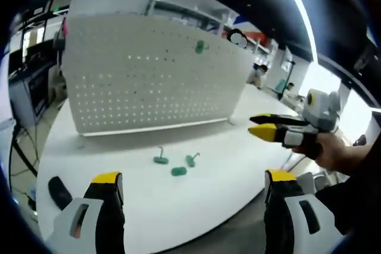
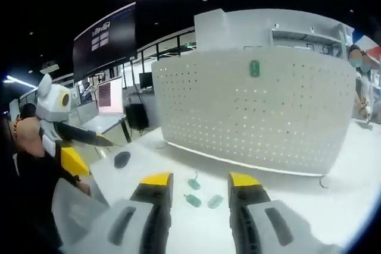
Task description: Insert the hook assembly into the mounting plate slot until the hook locks in place.
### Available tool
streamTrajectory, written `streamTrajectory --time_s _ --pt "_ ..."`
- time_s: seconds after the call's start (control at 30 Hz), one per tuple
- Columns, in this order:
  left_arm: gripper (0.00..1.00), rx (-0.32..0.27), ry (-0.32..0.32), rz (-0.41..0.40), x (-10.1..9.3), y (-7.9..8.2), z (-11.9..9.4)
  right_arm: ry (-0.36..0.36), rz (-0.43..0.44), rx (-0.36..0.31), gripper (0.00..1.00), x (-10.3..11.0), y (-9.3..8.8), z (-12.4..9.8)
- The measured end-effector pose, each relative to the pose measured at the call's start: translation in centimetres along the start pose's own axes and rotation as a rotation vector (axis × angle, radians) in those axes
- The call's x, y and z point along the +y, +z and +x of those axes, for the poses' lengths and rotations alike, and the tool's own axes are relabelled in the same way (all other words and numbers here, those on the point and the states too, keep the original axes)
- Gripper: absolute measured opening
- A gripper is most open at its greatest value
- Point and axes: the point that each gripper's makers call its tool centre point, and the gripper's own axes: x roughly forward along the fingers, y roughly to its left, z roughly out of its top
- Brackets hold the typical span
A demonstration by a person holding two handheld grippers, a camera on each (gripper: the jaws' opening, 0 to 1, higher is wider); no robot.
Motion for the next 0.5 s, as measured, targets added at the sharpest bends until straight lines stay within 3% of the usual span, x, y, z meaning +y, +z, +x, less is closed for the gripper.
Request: streamTrajectory --time_s 0.5 --pt "1.0 0.033 -0.002 -0.001 -0.2 -1.0 0.0 0.087 0.011 0.119 0.37 2.4 -4.4 -0.8"
